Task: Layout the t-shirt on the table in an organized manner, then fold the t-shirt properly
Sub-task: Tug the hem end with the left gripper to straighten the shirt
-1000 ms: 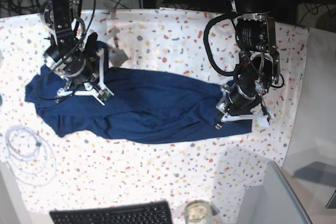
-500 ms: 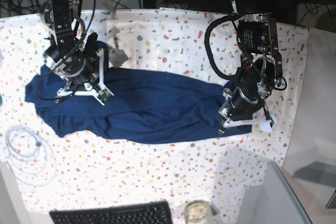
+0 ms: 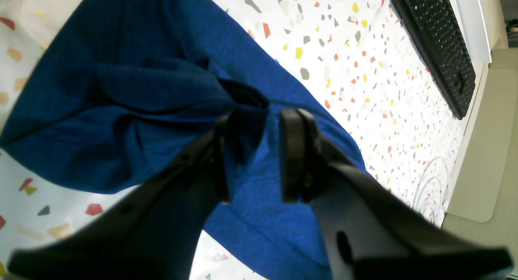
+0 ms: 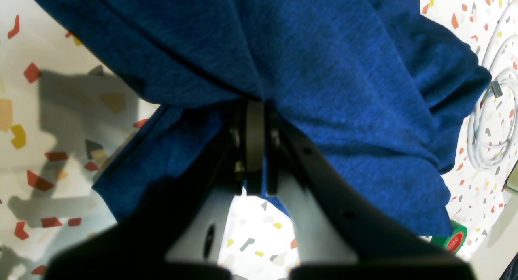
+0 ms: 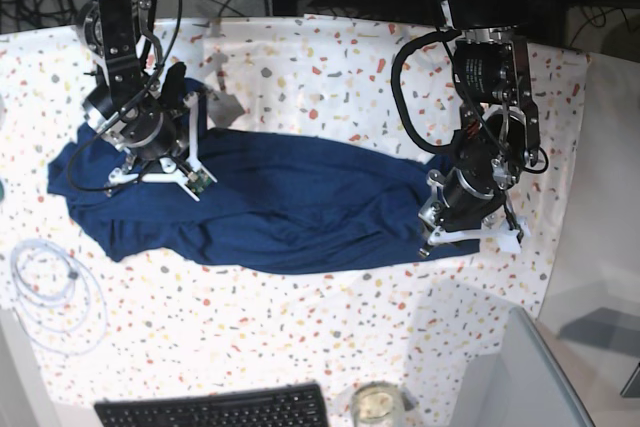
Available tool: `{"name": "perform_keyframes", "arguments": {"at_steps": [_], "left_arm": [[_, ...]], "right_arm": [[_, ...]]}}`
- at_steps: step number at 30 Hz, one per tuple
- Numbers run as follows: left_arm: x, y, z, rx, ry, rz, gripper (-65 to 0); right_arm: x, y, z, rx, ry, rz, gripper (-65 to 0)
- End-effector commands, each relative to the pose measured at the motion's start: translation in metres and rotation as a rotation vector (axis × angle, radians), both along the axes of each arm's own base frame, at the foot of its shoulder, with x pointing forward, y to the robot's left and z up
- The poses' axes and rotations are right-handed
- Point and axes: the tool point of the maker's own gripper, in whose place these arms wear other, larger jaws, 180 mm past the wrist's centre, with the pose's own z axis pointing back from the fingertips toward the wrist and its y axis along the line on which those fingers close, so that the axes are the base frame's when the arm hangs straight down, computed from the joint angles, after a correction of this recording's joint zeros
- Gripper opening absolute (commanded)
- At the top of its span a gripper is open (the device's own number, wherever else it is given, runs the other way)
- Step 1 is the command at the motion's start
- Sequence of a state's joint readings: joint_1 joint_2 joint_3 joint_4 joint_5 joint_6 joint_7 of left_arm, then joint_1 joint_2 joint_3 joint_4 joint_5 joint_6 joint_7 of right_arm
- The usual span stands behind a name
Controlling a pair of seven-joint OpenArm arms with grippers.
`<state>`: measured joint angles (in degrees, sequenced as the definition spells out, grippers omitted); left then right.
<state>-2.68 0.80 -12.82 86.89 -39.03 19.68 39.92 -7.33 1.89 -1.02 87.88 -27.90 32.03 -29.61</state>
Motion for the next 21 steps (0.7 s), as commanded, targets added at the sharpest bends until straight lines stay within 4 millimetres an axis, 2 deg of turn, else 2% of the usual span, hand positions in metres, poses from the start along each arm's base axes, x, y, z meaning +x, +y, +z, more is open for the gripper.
{"name": "perform_keyframes", "arguments": {"at_steps": [1, 4, 8, 13, 18, 21], "left_arm": [[0.008, 0.002, 0.009, 0.006, -0.034, 0.003, -49.2], [0.004, 0.001, -0.002, 0.000, -0.003, 0.003, -50.8], [0.003, 0.002, -0.005, -0.002, 0.006, 0.005, -65.0], [0.005, 0.002, 0.004, 0.002, -0.018, 0.004, -65.0], [0.009, -0.001, 0.023, 0.013, -0.071, -0.007, -65.0], [0.005, 0.000, 0.028, 0.021, -0.084, -0.006, -65.0]], "right_arm": [[0.011, 0.000, 0.010, 0.006, -0.043, 0.002, -65.0], [0.011, 0.000, 0.010, 0.006, -0.043, 0.002, -65.0], [0.011, 0.000, 0.010, 0.005, -0.043, 0.001, -65.0], [0.011, 0.000, 0.010, 0.005, -0.043, 0.001, -65.0], [0.011, 0.000, 0.010, 0.005, -0.041, 0.001, -65.0], [0.011, 0.000, 0.010, 0.005, -0.041, 0.001, -65.0]]}}
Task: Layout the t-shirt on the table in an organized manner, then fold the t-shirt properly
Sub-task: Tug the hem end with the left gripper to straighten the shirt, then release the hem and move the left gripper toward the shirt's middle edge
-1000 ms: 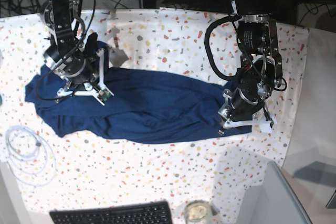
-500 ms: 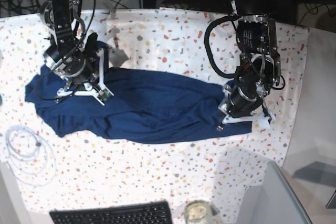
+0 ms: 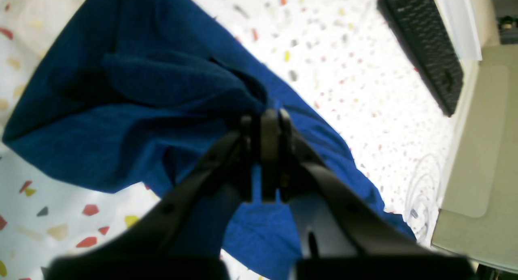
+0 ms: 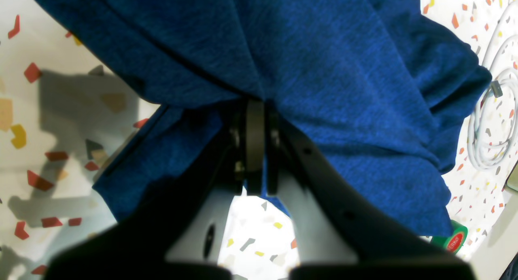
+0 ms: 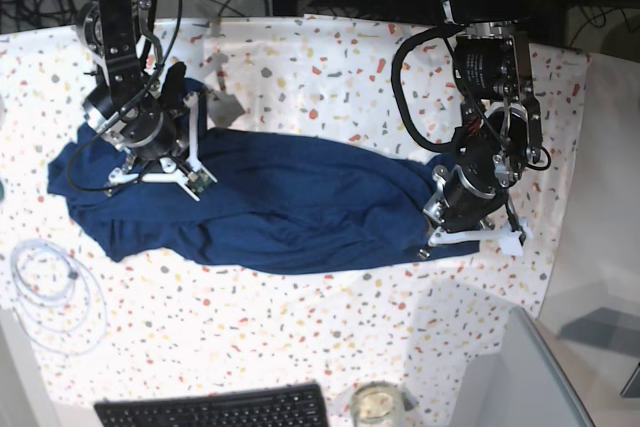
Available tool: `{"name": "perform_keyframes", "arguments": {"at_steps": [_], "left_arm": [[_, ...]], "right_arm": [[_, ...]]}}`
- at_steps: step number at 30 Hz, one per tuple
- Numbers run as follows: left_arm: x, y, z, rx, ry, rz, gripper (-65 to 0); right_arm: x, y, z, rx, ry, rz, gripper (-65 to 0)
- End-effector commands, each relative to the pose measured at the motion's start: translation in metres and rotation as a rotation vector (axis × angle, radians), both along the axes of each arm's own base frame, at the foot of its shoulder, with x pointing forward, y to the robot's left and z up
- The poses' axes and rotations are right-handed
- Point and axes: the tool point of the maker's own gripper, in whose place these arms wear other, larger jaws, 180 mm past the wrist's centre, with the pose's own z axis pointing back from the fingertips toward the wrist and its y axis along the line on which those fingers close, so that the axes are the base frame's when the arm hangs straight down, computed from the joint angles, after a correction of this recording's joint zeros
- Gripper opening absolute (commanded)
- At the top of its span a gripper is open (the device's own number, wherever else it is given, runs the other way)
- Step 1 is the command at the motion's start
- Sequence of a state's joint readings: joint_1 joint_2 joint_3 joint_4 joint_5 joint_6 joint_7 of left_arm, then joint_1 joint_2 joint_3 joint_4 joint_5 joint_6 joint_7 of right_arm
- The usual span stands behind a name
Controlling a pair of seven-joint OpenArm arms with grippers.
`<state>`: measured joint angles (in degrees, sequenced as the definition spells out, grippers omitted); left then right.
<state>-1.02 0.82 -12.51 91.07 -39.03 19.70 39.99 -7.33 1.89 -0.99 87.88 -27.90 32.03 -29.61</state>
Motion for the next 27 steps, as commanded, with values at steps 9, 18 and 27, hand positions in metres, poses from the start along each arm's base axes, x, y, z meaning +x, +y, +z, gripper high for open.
{"name": "perform_keyframes", "arguments": {"at_steps": [9, 18, 27], "left_arm": [[0.003, 0.012, 0.036, -0.024, -0.062, 0.071, -65.0], [0.011, -0.006, 0.065, -0.171, -0.075, -0.026, -65.0], [0.004, 0.011, 0.060, -0.130, -0.086, 0.037, -65.0]], "right_arm": [[0.011, 0.000, 0.010, 0.005, -0.041, 0.001, -65.0], [0.009, -0.001, 0.009, 0.005, -0.038, -0.002, -65.0], [0.014, -0.010, 0.012, 0.032, -0.047, -0.070, -65.0]]}}
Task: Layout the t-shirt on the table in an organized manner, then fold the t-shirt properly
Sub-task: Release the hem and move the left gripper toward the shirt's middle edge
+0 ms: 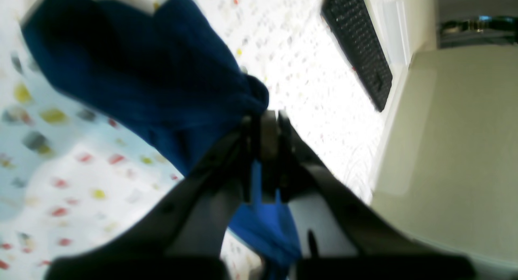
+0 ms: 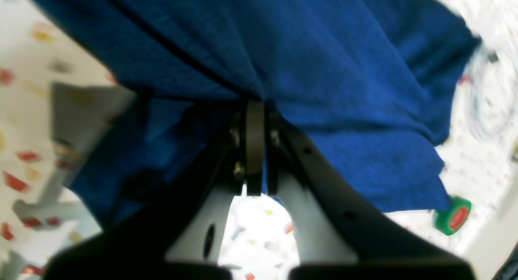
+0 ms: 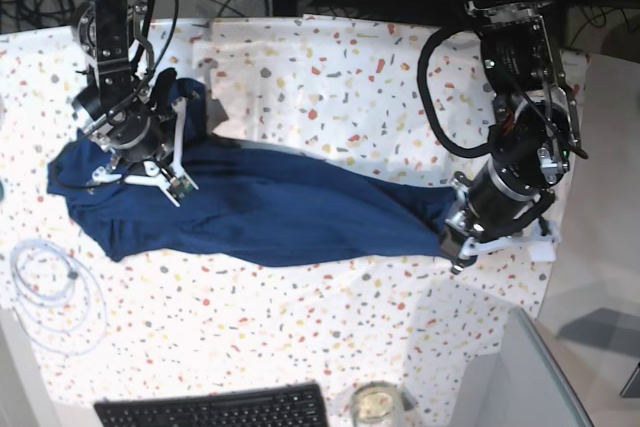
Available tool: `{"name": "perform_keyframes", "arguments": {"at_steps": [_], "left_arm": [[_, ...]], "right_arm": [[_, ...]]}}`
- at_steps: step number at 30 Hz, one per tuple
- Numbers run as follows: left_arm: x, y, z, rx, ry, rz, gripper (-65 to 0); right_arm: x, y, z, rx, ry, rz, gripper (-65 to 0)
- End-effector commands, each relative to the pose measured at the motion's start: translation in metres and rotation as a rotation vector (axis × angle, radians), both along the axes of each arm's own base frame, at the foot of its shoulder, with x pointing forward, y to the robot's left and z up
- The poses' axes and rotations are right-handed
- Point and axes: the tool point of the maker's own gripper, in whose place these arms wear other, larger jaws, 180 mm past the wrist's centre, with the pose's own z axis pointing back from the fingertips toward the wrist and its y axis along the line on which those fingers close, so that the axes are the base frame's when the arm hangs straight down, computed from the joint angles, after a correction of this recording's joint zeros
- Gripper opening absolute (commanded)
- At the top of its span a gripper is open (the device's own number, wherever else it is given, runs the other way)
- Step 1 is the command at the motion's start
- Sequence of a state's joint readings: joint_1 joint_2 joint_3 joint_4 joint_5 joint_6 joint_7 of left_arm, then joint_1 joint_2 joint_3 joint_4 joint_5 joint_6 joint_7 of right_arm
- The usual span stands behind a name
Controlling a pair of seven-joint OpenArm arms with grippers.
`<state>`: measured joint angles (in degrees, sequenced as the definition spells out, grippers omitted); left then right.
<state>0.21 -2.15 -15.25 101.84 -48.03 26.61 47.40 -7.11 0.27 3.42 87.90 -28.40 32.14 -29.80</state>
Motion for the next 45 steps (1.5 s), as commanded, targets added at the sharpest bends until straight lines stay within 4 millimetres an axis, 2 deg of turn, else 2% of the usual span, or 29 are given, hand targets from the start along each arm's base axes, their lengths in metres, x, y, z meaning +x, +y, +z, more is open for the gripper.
{"name": "perform_keyframes", "arguments": {"at_steps": [1, 7, 12, 18, 21, 25, 29, 36, 37, 40, 42, 44, 45], "left_arm": [[0.011, 0.006, 0.010, 0.017, -0.040, 0.021, -65.0], [0.007, -0.015, -0.002, 0.019, -0.010, -0.036, -65.0], [0.002, -0.018, -0.018, 0.009, 0.037, -0.040, -65.0], [-0.028, -0.013, -0.056, 0.004, 0.146, -0.025, -65.0], [-0.043, -0.003, -0.074, 0.048, 0.167, 0.021, -65.0], [-0.061, -0.001, -0.090, 0.077, 0.209, 0.024, -65.0], [-0.067, -0.007, -0.095, 0.160, 0.227, -0.030, -65.0], [-0.068, -0.014, -0.096, 0.155, 0.229, -0.050, -65.0], [-0.067, -0.014, -0.095, 0.154, 0.228, -0.051, -63.7], [-0.073, -0.015, -0.089, 0.160, 0.215, -0.054, -43.4], [-0.077, -0.015, -0.076, 0.170, 0.181, -0.058, -32.4], [-0.080, -0.011, -0.061, 0.193, 0.146, -0.064, -26.2], [-0.080, -0.006, -0.054, 0.213, 0.131, -0.069, -25.8]], "right_arm": [[0.012, 0.006, 0.011, 0.023, -0.046, 0.008, -65.0], [0.012, 0.008, 0.011, 0.025, -0.048, 0.012, -65.0], [0.012, 0.008, 0.012, 0.025, -0.049, 0.014, -65.0], [0.010, 0.007, 0.010, 0.025, -0.042, 0.010, -65.0], [0.010, 0.008, 0.010, 0.025, -0.042, 0.013, -65.0], [0.010, 0.009, 0.010, 0.025, -0.042, 0.015, -65.0], [0.010, 0.009, 0.009, 0.027, -0.040, 0.015, -65.0], [0.010, 0.008, 0.009, 0.026, -0.040, 0.010, -65.0], [0.010, 0.008, 0.009, 0.026, -0.040, 0.010, -65.0], [0.010, 0.007, 0.009, 0.026, -0.040, 0.009, -65.0], [0.010, 0.007, 0.009, 0.026, -0.040, 0.009, -65.0], [0.010, 0.007, 0.009, 0.026, -0.040, 0.009, -65.0], [0.010, 0.008, 0.009, 0.026, -0.040, 0.012, -65.0]]}}
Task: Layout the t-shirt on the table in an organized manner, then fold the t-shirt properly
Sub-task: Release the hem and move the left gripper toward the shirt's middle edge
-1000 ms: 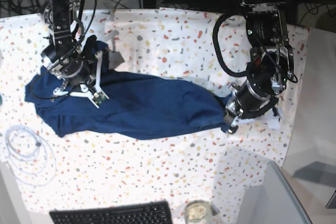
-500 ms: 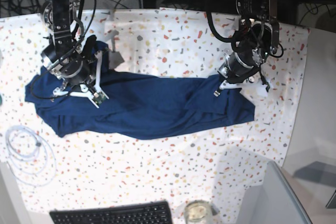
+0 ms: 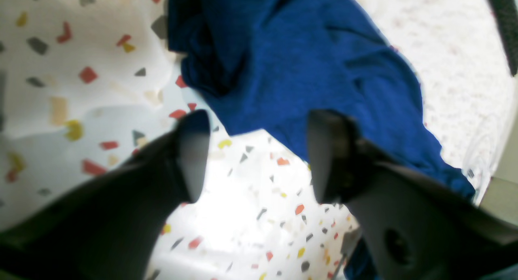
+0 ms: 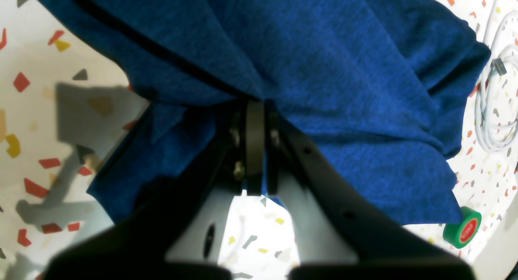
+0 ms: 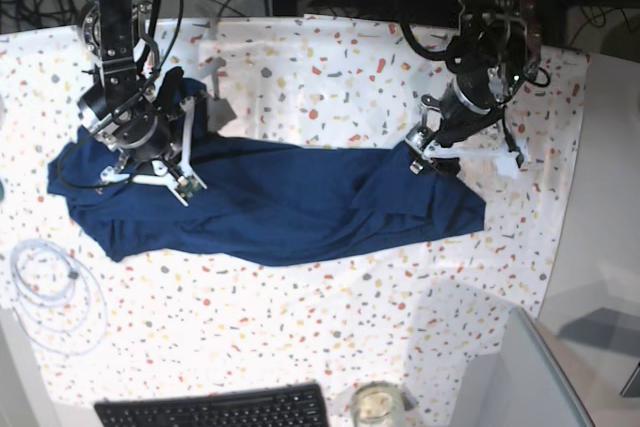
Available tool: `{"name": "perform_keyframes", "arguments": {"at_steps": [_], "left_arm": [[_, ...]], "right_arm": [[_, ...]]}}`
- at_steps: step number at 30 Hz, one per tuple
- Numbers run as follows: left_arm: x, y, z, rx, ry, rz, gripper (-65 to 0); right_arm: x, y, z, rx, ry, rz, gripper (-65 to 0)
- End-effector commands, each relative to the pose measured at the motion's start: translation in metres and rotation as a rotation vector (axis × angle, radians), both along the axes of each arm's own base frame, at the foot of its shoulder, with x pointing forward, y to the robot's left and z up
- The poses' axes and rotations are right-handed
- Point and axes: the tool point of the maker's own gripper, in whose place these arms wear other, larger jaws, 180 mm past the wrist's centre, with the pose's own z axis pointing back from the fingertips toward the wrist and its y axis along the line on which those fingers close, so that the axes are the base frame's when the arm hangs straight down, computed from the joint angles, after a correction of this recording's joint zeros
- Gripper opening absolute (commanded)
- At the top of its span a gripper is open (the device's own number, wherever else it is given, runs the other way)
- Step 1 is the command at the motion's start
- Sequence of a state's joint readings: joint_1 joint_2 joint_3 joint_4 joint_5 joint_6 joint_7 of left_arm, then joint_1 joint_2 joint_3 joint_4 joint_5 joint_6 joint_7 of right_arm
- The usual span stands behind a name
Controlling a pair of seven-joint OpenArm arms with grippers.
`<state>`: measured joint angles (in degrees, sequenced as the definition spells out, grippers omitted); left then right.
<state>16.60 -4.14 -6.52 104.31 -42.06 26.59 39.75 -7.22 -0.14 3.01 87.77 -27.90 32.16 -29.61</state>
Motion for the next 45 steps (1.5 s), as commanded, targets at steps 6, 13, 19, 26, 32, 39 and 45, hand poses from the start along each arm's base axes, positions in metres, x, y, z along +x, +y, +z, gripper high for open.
{"name": "perform_keyframes", "arguments": {"at_steps": [6, 13, 19, 26, 32, 39, 45], "left_arm": [[0.025, 0.025, 0.028, 0.131, -0.128, -0.146, -29.5], [0.031, 0.034, 0.010, 0.170, -0.116, -0.256, -32.3], [0.025, 0.039, -0.003, 0.168, -0.077, -0.249, -32.3], [0.015, -0.001, -0.024, 0.128, -0.031, -0.353, -32.3], [0.002, -0.042, -0.039, 0.074, 0.002, -0.433, -32.3], [-0.003, -0.055, -0.010, 0.063, -0.075, -0.453, -32.3], [-0.007, -0.088, -0.011, 0.025, -0.073, -0.536, -32.4]], "right_arm": [[0.011, 0.002, 0.010, 0.008, -0.042, 0.006, -65.0], [0.011, 0.008, 0.010, 0.027, -0.042, -0.002, -65.0], [0.011, 0.010, 0.010, 0.031, -0.042, -0.003, -65.0], [0.011, 0.010, 0.010, 0.031, -0.042, -0.003, -65.0], [0.011, 0.009, 0.010, 0.028, -0.042, -0.003, -65.0], [0.011, 0.006, 0.010, 0.024, -0.042, -0.003, -65.0], [0.011, 0.007, 0.010, 0.025, -0.044, -0.002, -65.0]]}}
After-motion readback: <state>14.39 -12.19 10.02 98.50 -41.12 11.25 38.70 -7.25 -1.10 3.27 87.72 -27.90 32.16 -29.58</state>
